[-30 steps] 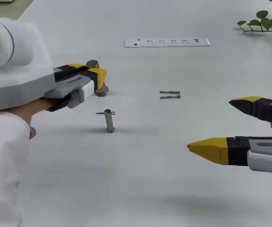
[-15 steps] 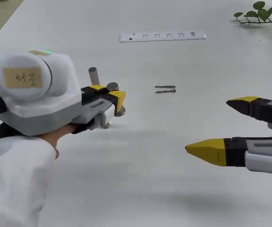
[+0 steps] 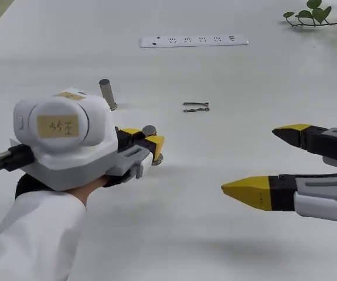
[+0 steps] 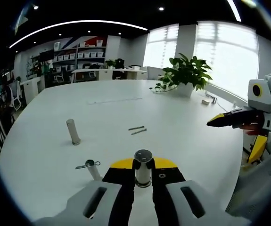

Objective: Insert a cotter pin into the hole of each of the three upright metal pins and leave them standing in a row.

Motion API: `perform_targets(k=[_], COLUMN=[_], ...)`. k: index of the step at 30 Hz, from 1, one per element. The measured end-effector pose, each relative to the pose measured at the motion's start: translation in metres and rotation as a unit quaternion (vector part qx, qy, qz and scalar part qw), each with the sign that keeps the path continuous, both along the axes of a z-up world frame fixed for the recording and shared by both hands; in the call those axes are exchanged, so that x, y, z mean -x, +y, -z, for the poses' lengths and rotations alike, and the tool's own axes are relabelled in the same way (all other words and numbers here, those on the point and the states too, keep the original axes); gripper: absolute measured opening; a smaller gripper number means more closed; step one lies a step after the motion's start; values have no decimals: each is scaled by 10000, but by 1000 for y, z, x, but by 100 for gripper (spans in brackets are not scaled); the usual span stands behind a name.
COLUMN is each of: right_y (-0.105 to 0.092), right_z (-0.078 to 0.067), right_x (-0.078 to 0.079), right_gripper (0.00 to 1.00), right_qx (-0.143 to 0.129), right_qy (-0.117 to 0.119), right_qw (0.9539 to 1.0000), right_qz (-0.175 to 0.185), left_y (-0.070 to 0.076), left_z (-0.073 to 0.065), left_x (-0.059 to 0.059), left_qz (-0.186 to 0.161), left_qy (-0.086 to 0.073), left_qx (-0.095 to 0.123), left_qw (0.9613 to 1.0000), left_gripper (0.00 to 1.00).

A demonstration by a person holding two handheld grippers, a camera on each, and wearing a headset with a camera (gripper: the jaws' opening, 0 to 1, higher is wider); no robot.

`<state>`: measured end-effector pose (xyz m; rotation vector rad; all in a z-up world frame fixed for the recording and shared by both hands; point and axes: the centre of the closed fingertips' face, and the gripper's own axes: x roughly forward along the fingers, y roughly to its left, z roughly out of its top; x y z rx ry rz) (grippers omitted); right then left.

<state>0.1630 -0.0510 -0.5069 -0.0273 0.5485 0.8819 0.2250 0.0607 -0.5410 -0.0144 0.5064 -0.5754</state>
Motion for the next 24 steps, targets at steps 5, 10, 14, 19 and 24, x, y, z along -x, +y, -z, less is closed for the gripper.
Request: perform_targets(k=[5, 10, 14, 19, 24], right_y=[1, 3, 4, 4, 6], right_z=[1, 3, 5, 6, 8], right_x=[2, 5, 7, 7, 8], right_gripper=[88, 88, 87, 87, 87], right_qx=[5, 19, 34, 56, 86], right_qy=[24, 67, 86, 109, 149], right_qw=[10000, 10000, 9999, 9998, 9997], right_qz=[-42, -63, -73, -136, -186], left_y=[-1, 0, 1, 1, 3], left_z=[13, 20, 22, 27, 27], left_x=[4, 6, 7, 9, 9], left_qz=[-108, -219, -314, -411, -598], left_qy=[176, 242, 285, 308, 351], left_qx=[-175, -268, -281, -366, -251], left_qw=[9996, 9991, 9987, 9980, 9973], left_gripper=[9, 9, 9, 9, 9])
